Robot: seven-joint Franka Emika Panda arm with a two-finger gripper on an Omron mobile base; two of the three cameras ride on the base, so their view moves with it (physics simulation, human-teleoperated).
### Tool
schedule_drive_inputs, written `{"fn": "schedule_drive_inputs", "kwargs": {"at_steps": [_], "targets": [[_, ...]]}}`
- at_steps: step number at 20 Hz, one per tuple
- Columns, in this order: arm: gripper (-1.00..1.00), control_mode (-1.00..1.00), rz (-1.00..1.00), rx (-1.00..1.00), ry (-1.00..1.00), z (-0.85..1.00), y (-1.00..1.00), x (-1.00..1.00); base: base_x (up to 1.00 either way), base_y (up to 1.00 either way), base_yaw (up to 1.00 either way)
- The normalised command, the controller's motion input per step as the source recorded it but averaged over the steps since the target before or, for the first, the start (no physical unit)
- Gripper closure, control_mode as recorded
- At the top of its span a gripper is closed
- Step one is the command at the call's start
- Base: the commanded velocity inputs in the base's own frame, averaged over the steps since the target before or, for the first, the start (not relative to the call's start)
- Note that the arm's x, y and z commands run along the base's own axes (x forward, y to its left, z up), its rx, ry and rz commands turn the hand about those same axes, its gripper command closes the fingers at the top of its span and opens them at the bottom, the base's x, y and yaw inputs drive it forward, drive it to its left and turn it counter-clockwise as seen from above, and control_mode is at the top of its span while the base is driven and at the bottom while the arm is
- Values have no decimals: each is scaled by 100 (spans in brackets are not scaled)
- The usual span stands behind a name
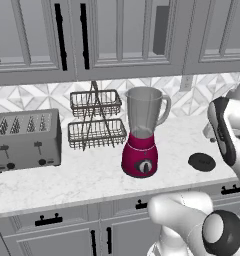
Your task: Close the lid blender by securely placing the lid on top.
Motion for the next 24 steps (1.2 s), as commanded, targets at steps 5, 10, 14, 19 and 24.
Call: {"fn": "schedule_drive_inputs", "kwargs": {"at_steps": [5,10,14,19,24], "targets": [[-100,-100,-9,0,15,-51,-5,12,0,0,0],[-100,-100,-14,0,0,-60,-7,33,0,0,0],[-100,-100,-13,0,1,-34,-12,27,0,0,0],[-100,-100,-10,0,5,-33,-13,30,0,0,0],[-100,-100,-5,0,4,-55,-18,26,0,0,0]]}}
